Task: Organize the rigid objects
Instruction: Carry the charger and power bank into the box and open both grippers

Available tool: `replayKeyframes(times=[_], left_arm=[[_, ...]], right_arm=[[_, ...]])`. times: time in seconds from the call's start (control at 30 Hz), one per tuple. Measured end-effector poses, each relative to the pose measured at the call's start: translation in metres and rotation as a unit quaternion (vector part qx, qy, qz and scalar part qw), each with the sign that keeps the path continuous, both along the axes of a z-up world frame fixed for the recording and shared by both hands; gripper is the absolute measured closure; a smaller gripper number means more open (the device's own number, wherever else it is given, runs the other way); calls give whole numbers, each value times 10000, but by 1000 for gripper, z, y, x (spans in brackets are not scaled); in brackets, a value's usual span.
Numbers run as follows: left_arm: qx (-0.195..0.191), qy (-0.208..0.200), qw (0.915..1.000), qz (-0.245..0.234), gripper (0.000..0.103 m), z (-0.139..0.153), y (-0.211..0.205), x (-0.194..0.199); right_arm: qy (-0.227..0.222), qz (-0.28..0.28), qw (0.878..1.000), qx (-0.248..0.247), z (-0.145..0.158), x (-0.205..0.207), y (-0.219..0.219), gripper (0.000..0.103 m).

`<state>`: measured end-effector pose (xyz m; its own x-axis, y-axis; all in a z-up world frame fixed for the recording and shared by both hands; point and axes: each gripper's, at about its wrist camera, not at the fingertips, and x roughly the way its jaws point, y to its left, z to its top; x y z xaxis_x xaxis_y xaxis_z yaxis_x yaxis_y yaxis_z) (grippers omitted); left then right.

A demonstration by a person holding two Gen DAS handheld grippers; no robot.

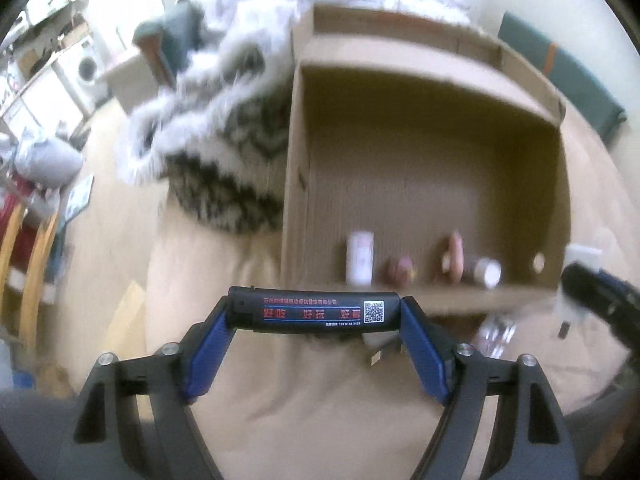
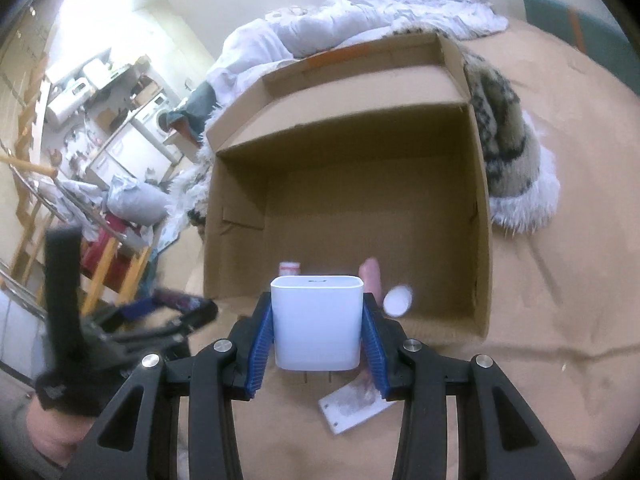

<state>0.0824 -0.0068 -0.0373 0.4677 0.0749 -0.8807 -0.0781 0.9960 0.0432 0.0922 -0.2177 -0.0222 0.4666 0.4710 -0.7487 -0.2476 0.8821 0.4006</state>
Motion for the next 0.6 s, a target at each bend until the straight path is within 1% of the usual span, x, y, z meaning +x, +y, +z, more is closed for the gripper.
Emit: replayKeyframes(times=[0.07,0.17,0.23,0.4,0.47,0.6], left_arm=[[-67,-235,9997,-78,24,6,2,12],[-141,-325,9991,-225,24,-2,6,32],[-220,-331,9987,-307,24,-5,4,44],[-237,-303,9984,-411,24,-16,-1,65],[-270,-270,9981,-492,24,-23,-5,72],[-283,-361,9971,-605,24,-32,-9,79]], right_arm=[[-28,1,10000,-21,1,7,-1,59],[-39,-12,10000,-65,-1,20,0,59],[-50,-1,9999,-120,-2,30,3,59],[-106,34,9994,-322,-6,56,9,59],[-91,21,9993,-366,-9,67,10,59],[14,-63,9992,-407,-17,85,10,59]])
